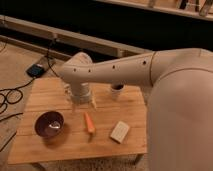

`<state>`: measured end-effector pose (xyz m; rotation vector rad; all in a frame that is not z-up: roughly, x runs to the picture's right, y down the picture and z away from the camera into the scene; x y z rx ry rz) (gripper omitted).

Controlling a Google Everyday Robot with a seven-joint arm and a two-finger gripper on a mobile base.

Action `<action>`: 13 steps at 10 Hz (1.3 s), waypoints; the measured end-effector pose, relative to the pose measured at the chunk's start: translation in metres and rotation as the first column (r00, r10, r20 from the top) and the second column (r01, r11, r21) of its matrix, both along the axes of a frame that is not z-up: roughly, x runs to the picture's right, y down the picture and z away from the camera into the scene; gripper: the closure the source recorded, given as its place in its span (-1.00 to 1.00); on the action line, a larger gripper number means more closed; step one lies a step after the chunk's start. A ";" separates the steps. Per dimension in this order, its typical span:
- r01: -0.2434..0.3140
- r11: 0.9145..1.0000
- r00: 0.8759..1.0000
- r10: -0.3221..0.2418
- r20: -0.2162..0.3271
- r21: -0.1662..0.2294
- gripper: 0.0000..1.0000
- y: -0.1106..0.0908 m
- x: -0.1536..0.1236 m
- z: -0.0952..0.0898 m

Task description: Place the pepper in the ceramic bowl

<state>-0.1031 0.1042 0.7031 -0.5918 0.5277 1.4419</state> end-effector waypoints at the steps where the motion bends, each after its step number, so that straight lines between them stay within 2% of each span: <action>1: 0.000 1.000 1.000 0.000 0.000 0.000 -0.30 0.000 0.000 0.000; 8: 0.001 1.000 1.000 -0.001 0.001 0.000 -0.30 0.000 0.000 0.000; 10: 0.023 1.000 1.000 -0.023 0.012 -0.015 -0.30 0.008 0.001 0.005; 13: 0.093 0.995 0.994 -0.090 0.055 -0.048 -0.30 0.030 -0.001 0.018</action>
